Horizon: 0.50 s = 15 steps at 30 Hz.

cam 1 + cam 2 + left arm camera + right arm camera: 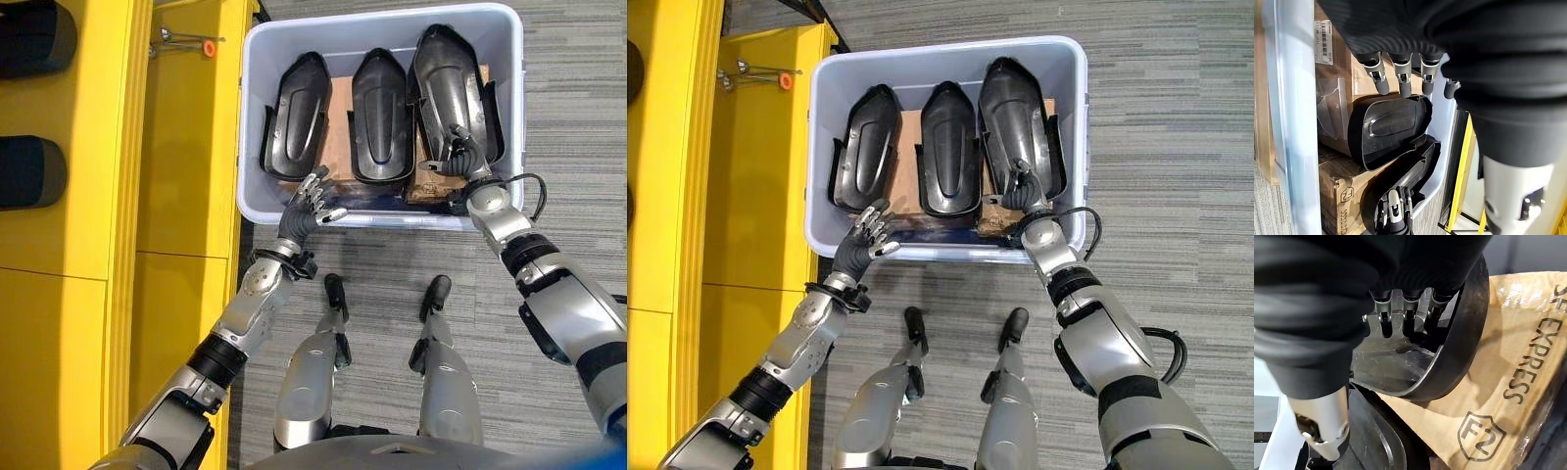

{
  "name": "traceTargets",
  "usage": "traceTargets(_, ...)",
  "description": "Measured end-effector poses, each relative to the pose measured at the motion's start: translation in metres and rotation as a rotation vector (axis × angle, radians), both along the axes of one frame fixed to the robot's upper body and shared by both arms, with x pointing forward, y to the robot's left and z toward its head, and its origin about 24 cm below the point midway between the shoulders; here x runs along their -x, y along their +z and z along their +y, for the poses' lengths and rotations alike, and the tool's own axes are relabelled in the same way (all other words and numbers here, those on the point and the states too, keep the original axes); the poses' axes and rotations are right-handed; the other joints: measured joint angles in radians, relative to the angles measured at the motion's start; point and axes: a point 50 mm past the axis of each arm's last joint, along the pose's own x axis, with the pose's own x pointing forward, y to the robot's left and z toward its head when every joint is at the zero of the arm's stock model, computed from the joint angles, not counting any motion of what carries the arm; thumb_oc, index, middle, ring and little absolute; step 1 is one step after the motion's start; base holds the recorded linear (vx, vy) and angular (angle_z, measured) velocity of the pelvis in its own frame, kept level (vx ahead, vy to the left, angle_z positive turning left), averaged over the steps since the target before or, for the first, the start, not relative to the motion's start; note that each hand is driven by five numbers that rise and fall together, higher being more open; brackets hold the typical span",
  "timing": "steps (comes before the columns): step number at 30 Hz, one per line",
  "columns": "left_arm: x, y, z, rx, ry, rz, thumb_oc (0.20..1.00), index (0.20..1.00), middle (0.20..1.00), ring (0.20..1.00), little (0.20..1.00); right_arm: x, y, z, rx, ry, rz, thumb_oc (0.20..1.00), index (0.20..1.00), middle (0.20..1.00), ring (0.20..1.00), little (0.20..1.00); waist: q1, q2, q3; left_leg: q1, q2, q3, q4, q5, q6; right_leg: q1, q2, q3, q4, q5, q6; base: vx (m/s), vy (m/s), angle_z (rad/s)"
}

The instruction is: Move parts from the plastic box to the shelf.

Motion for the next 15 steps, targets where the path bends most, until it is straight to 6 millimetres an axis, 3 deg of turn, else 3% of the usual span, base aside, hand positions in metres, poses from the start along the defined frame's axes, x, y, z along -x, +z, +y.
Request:
traceTargets(9, 0.0, 0.002, -0.007, 0.005, -0.024, -0.013, 1.0, 1.0, 1.0, 1.0, 1.0, 0.001, 0.004, 0.01, -0.101, 0.048, -0.028, 1.0, 1.0, 1.0, 1.0, 1.0, -0.009, 0.008, 0.007, -0.01, 0.0, -0.006, 0.007, 0.0, 0.0, -0.014, -0.003, 0.0, 0.019, -0.004, -0.002, 0.0, 0.0, 0.01)
traceTargets(15, 0.0, 0.002, -0.007, 0.007, -0.018, -0.01, 1.0, 1.0, 1.0, 1.0, 1.0, 0.018, -0.005, 0.057, -0.107, 0.295, -0.041, 1.0, 1.0, 1.0, 1.0, 1.0, -0.029, 0.007, 0.007, -0.032, 0.0, -0.006, 0.008, 0.004, 0.005, -0.037, -0.004, 0.001, 0.026, -0.004, -0.003, 0.0, -0.005, 0.01)
